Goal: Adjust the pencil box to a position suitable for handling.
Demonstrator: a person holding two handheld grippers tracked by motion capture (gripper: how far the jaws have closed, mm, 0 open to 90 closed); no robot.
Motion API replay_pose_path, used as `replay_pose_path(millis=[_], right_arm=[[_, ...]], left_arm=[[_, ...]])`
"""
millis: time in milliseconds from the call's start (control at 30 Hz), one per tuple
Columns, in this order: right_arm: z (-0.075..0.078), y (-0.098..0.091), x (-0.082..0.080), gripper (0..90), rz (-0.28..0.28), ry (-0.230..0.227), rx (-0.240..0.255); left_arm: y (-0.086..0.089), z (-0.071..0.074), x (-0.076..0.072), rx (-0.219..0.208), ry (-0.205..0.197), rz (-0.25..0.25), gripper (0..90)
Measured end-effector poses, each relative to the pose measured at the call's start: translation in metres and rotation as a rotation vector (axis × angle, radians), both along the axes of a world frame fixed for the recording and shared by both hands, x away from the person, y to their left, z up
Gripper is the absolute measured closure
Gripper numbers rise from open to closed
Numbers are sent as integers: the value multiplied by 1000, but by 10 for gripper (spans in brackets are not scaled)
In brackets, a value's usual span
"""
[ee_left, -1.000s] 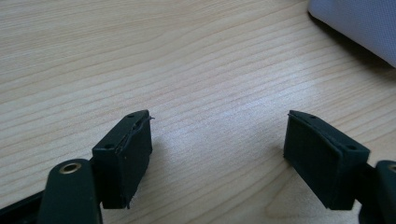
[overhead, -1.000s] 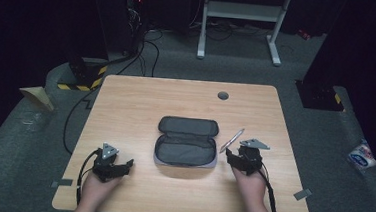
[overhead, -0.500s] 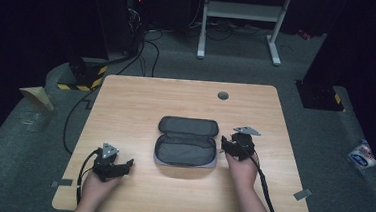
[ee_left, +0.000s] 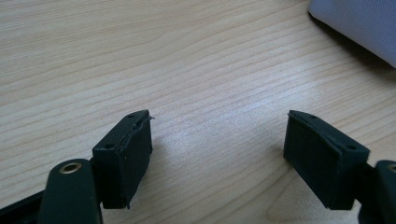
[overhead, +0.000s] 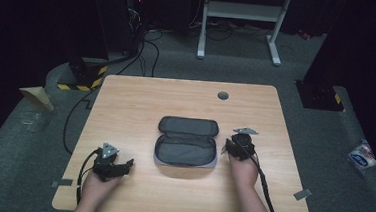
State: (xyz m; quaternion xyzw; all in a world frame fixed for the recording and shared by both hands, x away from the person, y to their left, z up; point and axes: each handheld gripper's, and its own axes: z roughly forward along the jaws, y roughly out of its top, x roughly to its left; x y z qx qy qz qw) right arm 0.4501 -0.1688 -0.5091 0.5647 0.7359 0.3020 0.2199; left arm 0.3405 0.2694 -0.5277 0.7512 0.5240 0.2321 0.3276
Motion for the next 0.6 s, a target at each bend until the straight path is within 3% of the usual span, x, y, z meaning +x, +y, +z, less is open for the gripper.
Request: replay_pose_path(millis=[400, 600], right_arm=[[1, -30, -25, 699, 11, 3, -5], [6, -33, -30, 664, 39, -53, 13]], left_arm=[[-1, 0, 0, -3, -2, 7, 238], [0, 0, 0, 3, 1, 2, 239]])
